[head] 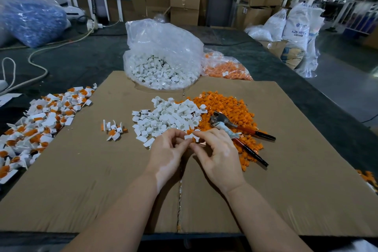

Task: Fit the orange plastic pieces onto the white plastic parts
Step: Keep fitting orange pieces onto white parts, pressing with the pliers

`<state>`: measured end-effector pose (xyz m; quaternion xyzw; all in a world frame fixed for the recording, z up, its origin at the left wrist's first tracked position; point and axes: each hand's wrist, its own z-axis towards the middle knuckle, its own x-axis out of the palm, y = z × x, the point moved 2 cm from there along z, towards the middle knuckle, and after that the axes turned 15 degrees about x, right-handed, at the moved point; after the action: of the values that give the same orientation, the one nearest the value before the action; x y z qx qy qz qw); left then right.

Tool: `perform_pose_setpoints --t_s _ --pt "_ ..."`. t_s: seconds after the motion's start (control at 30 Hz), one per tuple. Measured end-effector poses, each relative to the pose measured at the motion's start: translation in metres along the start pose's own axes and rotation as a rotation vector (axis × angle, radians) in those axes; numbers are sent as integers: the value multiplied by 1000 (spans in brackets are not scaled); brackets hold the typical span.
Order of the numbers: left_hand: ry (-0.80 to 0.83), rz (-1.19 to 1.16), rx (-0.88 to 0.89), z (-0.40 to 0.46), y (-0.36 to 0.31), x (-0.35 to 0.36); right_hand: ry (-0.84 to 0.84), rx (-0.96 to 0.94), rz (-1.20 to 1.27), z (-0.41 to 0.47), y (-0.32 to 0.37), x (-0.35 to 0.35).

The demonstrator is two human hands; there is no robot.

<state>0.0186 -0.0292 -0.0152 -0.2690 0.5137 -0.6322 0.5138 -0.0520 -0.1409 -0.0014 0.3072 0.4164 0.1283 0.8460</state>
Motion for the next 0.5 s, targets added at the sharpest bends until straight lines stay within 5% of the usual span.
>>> perform_pose_setpoints --t_s 0.2,0.33,0.5 --pt "-27 -11 -18 1 0 0 -260 226 -242 9 -10 -16" --pt "-20 0 -16 1 0 -1 -88 532 -557 19 -27 -30" --pt "-19 15 -9 2 0 -1 104 627 -620 22 -36 -37"
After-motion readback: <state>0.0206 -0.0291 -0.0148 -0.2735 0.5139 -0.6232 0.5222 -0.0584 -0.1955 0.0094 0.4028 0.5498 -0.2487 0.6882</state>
